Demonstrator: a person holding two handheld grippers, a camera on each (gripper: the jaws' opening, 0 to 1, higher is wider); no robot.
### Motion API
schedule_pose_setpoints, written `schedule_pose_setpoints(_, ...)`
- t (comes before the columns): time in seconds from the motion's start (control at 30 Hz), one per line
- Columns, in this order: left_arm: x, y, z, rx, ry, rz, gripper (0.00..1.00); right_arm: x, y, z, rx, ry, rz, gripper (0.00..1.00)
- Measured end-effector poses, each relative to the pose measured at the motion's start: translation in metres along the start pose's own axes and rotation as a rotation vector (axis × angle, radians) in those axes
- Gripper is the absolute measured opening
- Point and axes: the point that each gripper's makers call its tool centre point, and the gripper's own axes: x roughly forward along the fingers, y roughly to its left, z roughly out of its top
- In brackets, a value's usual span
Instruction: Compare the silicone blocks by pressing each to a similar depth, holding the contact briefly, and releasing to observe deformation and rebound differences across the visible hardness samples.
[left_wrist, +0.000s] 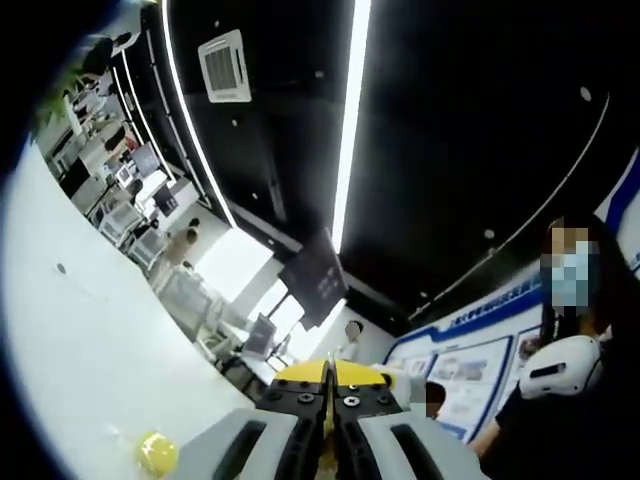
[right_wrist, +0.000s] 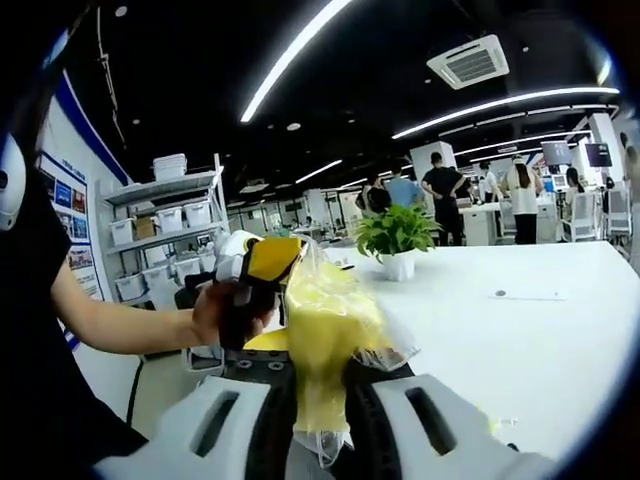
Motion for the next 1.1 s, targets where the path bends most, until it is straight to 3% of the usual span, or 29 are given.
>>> schedule_pose_setpoints(0.27,-0.001,0.001,-0.003,0.0,0.004,0.017,0.0,0.0,-0.001,-0.002,0.033,0.038,-0.023,0.05)
schedule_pose_setpoints(0.33,-0.002,0.002,-0.002,-0.001,0.002,0.021,0.0,0.001,-0.002,-0.003,0.085,0.05,-0.031,0.04)
schedule_pose_setpoints(0.6,-0.006,0.009,-0.004,0.02,0.014,0.051,0.0,0.004,-0.005,-0.01,0.127,0.066,-0.018,0.03)
schedule_pose_setpoints(1.1,-0.017,0.008,-0.003,0.012,0.011,0.048,0.0,0.01,0.002,-0.013,0.137,0.078,-0.008,0.03)
